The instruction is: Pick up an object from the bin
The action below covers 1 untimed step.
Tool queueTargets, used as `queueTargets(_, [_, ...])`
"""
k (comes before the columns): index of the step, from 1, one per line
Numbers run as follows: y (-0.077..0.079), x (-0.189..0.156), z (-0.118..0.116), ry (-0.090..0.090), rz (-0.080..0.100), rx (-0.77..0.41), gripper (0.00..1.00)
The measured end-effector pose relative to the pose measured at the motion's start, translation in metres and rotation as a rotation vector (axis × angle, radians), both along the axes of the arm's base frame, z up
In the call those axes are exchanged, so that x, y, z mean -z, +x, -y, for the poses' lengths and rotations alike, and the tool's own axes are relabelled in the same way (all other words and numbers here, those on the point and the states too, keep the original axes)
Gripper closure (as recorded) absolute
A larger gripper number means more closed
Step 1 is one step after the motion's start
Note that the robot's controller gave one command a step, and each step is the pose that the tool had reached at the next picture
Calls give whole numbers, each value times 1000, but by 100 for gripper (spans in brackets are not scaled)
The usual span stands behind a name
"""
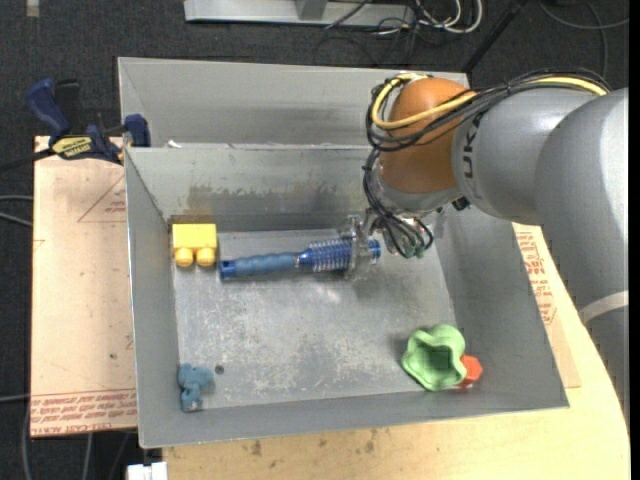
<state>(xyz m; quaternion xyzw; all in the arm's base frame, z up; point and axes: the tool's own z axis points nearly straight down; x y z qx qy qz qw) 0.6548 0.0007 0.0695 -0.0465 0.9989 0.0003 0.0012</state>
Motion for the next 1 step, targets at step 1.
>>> queueTargets(1, [-13,-117,8,-1,8,-2,100])
